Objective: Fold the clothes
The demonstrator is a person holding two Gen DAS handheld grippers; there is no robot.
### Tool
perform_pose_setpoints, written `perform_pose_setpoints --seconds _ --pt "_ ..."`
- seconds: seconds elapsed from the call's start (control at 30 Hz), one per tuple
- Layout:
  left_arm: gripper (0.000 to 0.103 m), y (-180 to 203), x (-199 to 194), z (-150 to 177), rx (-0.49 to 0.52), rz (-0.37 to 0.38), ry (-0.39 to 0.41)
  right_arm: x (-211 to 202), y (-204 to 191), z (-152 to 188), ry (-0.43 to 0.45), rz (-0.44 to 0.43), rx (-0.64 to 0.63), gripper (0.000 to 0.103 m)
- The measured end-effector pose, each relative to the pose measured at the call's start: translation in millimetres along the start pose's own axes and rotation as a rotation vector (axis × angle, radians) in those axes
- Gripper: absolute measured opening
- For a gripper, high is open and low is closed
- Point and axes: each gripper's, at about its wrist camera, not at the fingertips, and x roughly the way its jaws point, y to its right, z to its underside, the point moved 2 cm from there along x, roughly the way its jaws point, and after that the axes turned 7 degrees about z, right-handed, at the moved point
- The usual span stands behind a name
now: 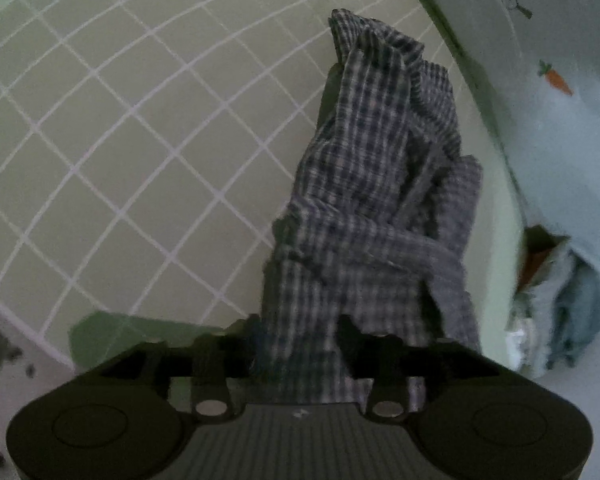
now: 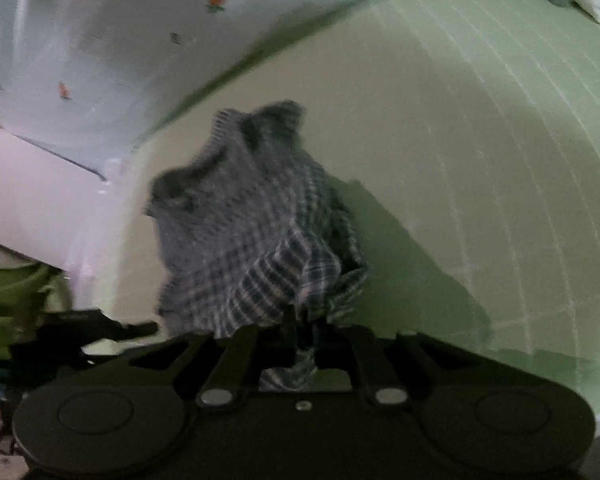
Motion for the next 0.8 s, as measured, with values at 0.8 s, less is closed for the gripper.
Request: perform_pose_setpoints --seconds 0.8 --pt "0.044 69 48 -93 0.228 -0.104 0.089 91 -21 -31 -0.074 -0.032 0.171 0.047"
